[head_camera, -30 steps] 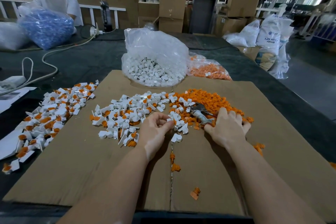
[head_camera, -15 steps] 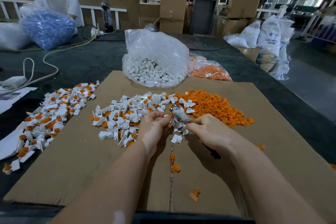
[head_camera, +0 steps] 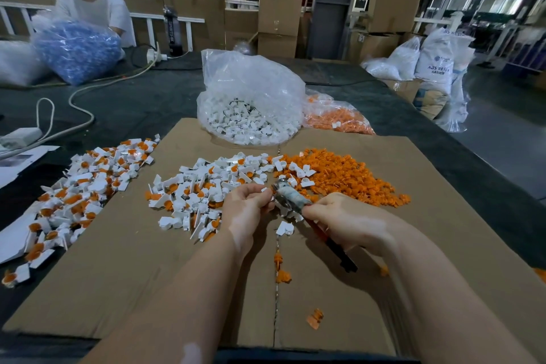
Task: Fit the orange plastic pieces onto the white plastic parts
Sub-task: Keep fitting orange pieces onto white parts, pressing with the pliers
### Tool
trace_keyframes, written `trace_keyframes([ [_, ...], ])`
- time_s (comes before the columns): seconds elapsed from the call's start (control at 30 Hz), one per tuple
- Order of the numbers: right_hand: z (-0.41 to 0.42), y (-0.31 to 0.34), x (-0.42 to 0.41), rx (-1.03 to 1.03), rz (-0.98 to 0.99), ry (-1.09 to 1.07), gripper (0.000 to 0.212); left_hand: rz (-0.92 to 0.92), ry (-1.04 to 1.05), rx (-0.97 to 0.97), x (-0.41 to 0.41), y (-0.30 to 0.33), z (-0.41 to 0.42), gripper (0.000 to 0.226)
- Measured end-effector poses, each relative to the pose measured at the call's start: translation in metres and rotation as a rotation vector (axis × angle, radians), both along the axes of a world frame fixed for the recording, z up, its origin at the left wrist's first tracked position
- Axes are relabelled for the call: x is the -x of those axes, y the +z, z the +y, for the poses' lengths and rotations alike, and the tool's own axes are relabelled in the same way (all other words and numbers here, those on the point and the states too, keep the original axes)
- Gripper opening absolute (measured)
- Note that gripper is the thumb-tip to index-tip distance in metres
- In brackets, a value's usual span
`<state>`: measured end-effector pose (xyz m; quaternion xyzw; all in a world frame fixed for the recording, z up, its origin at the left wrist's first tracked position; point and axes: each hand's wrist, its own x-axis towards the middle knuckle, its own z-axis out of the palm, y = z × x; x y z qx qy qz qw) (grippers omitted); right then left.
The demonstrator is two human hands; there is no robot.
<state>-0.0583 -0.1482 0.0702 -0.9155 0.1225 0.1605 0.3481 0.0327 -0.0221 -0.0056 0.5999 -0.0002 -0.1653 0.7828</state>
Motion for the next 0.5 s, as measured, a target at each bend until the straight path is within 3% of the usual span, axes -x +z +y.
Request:
trace_keyframes([
  [0.17, 0.001, -0.002, 0.0, -0.055, 0.046, -0.05, 0.029, -0.009, 0.001, -0.006, 0.0, -0.001, 0.0, 0.021],
  [0.37, 0.008, -0.008, 0.0, 0.185, -0.056, 0.013, 0.024, -0.008, -0.011, -0.007, 0.002, 0.0, 0.001, 0.011],
  [0.5, 0.013, -0.016, -0.002, 0.176, -0.075, -0.008, 0.02, 0.032, 0.002, 0.019, 0.002, 0.001, 0.001, 0.007],
])
